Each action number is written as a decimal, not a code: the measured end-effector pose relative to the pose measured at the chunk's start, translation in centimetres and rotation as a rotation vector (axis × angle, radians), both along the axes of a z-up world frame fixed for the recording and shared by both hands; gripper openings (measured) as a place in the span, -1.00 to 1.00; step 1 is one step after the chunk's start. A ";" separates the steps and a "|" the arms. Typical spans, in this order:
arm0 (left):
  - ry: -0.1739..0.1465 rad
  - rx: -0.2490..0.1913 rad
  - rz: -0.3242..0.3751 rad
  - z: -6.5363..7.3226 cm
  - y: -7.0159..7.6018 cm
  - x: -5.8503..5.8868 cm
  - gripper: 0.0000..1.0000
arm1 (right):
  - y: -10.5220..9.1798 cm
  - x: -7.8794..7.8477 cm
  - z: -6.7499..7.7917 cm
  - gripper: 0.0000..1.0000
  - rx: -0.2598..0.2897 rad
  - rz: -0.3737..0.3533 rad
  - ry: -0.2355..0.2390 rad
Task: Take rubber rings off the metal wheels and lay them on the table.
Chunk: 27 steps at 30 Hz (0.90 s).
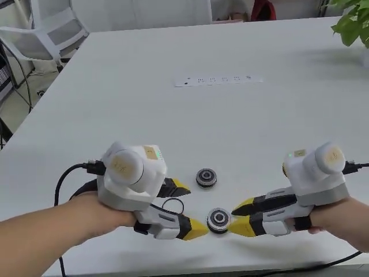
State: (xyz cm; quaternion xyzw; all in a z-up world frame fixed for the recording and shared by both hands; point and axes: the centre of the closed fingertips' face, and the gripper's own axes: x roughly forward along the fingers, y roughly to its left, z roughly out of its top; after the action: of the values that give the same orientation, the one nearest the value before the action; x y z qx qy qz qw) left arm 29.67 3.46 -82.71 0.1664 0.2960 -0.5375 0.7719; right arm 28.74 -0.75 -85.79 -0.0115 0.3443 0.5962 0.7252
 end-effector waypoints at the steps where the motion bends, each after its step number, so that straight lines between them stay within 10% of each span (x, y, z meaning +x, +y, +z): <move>1: 0.000 -0.001 -0.001 0.0 -0.1 0.0 0.01 | 0.0 -0.1 -0.1 -0.51 -0.003 0.006 -0.005; 27: 0.020 0.000 -0.027 -0.9 -1.8 -0.2 -0.18 | 0.2 -0.3 -0.5 -0.64 -0.044 0.076 -0.101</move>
State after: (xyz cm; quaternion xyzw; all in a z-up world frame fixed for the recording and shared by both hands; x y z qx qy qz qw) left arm 29.45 1.69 -83.63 0.1651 0.3013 -0.5493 0.7617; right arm 28.47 -0.55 -86.34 -0.0708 0.3195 0.6142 0.7181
